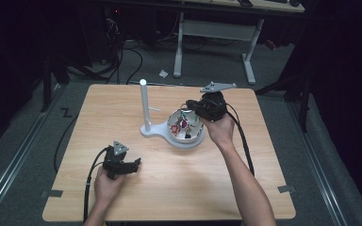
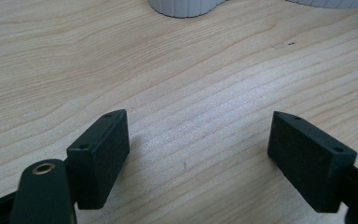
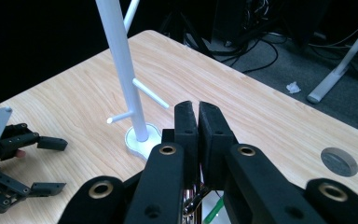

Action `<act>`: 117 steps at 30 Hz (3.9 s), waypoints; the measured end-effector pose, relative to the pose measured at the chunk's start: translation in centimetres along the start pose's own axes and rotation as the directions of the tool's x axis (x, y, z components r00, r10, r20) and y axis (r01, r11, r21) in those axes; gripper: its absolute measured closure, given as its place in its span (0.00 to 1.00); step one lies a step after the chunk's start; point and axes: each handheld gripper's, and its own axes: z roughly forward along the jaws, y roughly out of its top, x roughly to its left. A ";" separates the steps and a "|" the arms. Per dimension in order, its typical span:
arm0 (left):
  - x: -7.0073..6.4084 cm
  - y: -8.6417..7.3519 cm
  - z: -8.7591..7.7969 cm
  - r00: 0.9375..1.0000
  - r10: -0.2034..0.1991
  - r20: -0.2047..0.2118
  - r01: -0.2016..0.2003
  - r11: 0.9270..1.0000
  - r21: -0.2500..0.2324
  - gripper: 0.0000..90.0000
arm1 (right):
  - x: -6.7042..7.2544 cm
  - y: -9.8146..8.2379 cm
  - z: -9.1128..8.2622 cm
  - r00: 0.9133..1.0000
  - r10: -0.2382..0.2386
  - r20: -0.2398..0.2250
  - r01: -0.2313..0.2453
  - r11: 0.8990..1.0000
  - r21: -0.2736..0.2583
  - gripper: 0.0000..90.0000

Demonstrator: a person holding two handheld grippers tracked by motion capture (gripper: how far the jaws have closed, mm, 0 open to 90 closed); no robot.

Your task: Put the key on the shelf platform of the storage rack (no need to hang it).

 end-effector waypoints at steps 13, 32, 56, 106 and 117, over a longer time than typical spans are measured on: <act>0.2 0.1 0.0 1.000 0.029 0.010 -0.029 1.000 -0.004 0.23 | -0.1 -1.1 0.7 1.000 0.019 -0.005 -0.019 1.000 0.011 0.97; 0.1 0.0 0.0 1.000 0.018 0.008 -0.018 1.000 -0.001 0.23 | 0.2 -2.5 2.7 1.000 0.018 -0.013 -0.017 0.998 0.055 0.97; 0.1 0.0 0.0 1.000 0.018 0.008 -0.018 1.000 -0.002 0.23 | -1.2 -4.5 4.7 0.998 0.062 0.005 -0.062 0.992 0.111 0.97; 0.1 0.0 0.0 1.000 0.017 0.008 -0.017 1.000 -0.002 0.23 | -3.7 -6.1 4.1 0.990 0.040 0.133 -0.054 0.993 0.101 0.76; 0.1 0.0 0.0 1.000 0.017 0.007 -0.017 1.000 -0.004 0.23 | -3.8 -6.8 3.7 0.992 0.050 0.117 -0.067 0.987 0.149 0.94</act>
